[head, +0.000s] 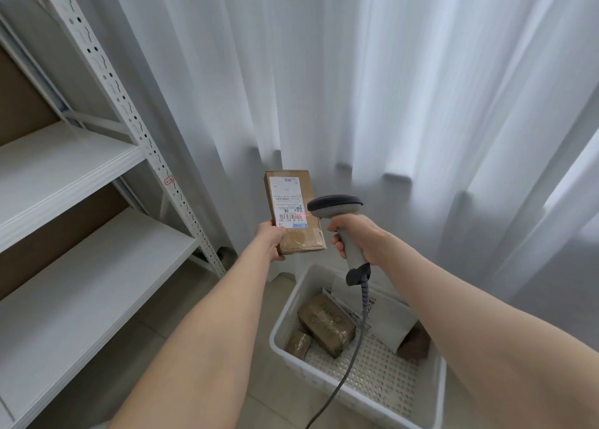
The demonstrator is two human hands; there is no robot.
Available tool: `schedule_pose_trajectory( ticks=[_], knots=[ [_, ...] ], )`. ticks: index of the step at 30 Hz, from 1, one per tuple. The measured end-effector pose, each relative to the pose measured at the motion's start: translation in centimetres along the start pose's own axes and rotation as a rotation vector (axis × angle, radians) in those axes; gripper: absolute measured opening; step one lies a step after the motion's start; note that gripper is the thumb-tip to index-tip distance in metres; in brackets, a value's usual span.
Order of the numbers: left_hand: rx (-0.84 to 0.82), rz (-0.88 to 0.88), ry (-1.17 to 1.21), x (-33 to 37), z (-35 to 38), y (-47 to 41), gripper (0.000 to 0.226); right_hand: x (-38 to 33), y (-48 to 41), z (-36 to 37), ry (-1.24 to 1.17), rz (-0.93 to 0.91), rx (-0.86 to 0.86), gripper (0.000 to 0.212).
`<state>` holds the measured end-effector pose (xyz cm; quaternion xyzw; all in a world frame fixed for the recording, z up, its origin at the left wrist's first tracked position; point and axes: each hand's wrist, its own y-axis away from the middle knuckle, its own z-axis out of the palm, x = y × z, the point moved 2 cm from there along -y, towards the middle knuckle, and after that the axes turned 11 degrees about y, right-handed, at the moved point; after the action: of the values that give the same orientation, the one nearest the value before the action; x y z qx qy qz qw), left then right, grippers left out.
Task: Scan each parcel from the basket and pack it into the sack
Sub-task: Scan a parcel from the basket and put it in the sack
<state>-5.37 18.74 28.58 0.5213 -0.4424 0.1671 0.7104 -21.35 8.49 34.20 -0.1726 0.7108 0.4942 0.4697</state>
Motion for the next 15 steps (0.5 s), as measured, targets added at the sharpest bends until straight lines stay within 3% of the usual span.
schedule_pose_trajectory(
  ticks=[10,15],
  knots=[
    [0.023,0.029,-0.017,-0.1,-0.5,0.7,0.016,-0.4,1.6,1.1,0.001,0.0,0.023,0.006],
    [0.032,0.027,-0.018,-0.3,-0.5,0.7,0.024,-0.5,2.1,1.8,0.013,0.007,0.055,0.005]
  ],
)
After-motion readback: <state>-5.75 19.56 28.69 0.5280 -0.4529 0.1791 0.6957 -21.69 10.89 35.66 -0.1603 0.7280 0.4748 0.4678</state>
